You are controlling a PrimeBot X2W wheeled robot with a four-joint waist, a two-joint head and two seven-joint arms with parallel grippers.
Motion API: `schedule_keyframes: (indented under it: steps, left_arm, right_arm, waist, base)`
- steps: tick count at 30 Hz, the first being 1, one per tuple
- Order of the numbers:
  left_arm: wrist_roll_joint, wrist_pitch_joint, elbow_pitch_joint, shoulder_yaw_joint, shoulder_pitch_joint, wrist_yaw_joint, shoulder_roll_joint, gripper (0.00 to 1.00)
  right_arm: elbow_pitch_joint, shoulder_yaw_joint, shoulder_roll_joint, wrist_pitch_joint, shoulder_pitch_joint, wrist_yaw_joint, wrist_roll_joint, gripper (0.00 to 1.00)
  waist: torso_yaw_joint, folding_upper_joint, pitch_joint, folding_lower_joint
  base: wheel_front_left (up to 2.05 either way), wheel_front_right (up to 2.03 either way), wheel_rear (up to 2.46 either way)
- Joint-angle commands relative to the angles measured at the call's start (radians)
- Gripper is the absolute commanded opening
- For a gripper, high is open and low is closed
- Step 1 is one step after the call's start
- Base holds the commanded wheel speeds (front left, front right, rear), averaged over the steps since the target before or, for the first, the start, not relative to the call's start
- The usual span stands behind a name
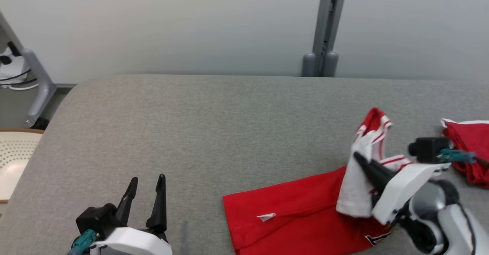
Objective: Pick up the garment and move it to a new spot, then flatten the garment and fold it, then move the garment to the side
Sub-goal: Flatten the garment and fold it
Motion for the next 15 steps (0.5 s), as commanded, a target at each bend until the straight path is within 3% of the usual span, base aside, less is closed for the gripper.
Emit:
schedule_keyframes:
  steps: [1,6,15]
  left_arm:
    - [0.006,-0.004,0.002,0.004,0.005,-0.004,0.0,1.0]
    - [0.008,-0.004,0.013,0.001,0.011,-0.008,-0.001,1.0]
    - [0.01,0.005,0.035,-0.014,-0.006,-0.014,0.002,1.0]
  right_arm:
    - [-0.021,0.007,0.008,0.013,0.019,0.001,-0.008,0.0]
    - [-0.095,0.036,0.074,0.067,0.083,0.001,-0.022,0.0]
    - [-0.037,0.082,0.143,0.083,0.084,0.001,-0.025,0.0]
  waist:
    - [0.027,-0.0001,-0.004,0.0]
    - [0.086,-0.0001,-0.007,0.0]
    - [0.178,-0.0001,-0.006,0.0]
  base:
    - [0.0,0.0,0.0]
    - [0.0,0.0,0.0]
    - [0.0,0.0,0.0]
